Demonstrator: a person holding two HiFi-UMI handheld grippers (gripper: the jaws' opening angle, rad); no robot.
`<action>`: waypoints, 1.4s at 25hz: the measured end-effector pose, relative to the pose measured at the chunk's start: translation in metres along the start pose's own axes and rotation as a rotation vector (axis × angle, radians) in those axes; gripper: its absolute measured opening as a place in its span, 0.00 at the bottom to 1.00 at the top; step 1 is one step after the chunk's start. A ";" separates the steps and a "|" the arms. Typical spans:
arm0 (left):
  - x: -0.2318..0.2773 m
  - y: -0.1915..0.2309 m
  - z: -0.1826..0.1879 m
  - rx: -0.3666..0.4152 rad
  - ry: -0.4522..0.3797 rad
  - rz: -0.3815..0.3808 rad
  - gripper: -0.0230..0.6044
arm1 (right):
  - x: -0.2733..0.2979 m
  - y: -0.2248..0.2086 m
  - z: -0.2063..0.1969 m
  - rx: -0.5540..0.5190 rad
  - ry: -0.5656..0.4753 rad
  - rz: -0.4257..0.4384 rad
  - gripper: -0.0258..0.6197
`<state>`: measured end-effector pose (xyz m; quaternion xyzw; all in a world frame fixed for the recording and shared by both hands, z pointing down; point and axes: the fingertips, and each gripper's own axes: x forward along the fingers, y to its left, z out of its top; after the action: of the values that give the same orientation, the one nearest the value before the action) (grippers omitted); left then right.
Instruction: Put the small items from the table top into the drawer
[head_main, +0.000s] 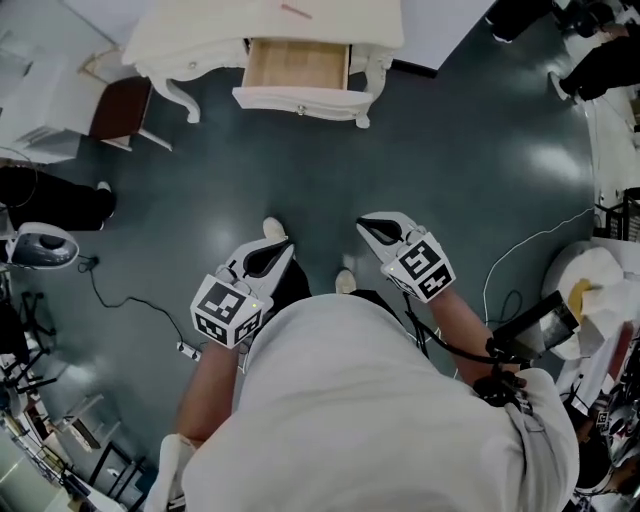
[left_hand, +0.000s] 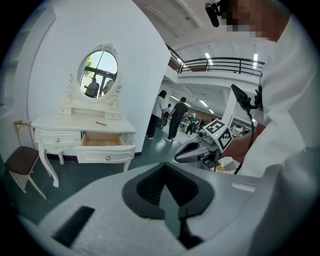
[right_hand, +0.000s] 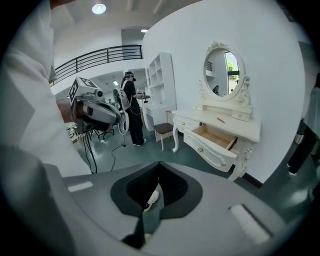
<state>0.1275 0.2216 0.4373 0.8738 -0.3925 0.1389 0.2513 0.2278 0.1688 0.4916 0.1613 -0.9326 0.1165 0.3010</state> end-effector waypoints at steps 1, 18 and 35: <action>0.000 0.016 0.006 0.002 -0.002 -0.018 0.04 | 0.010 -0.007 0.011 0.004 0.004 -0.019 0.04; -0.047 0.193 0.087 0.056 -0.059 -0.123 0.04 | 0.091 -0.137 0.152 -0.008 0.046 -0.306 0.04; 0.042 0.309 0.188 -0.055 -0.078 0.122 0.04 | 0.200 -0.415 0.195 -0.095 0.143 -0.223 0.08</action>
<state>-0.0698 -0.0819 0.4007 0.8457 -0.4583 0.1089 0.2506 0.1259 -0.3210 0.5071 0.2410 -0.8895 0.0491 0.3850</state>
